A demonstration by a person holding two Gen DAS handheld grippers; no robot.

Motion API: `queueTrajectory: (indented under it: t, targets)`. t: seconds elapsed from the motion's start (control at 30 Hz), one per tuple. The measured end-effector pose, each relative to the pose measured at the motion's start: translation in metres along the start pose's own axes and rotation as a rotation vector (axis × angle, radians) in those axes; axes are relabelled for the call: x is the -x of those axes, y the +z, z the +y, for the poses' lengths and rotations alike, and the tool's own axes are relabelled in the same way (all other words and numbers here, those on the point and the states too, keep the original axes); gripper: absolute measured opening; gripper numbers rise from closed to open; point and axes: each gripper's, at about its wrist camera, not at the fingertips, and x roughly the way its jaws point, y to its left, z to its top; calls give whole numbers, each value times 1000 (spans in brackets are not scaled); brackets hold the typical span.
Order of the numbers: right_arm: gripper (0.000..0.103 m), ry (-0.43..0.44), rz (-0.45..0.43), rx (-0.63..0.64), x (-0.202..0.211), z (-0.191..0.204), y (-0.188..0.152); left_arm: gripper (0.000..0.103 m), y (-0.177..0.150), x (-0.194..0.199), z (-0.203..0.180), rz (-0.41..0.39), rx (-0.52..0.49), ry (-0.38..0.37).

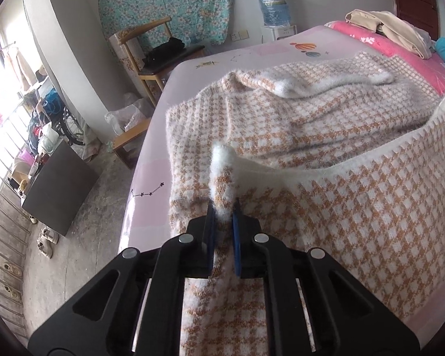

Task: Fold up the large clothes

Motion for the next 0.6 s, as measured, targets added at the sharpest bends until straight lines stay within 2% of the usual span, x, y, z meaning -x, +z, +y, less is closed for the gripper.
queueTrajectory:
  t: [0.33,0.5,0.6]
  targets:
    - [7,7,-186,-40,78,-2,-6,7,14,86,16,-186,24,31]
    - [7,12,-269,-43,100,-7,19,7,44,107,22,-272,13,46]
    - [7,0,-317,-32,104,-13,48,7,75,103,31,-307,9,56]
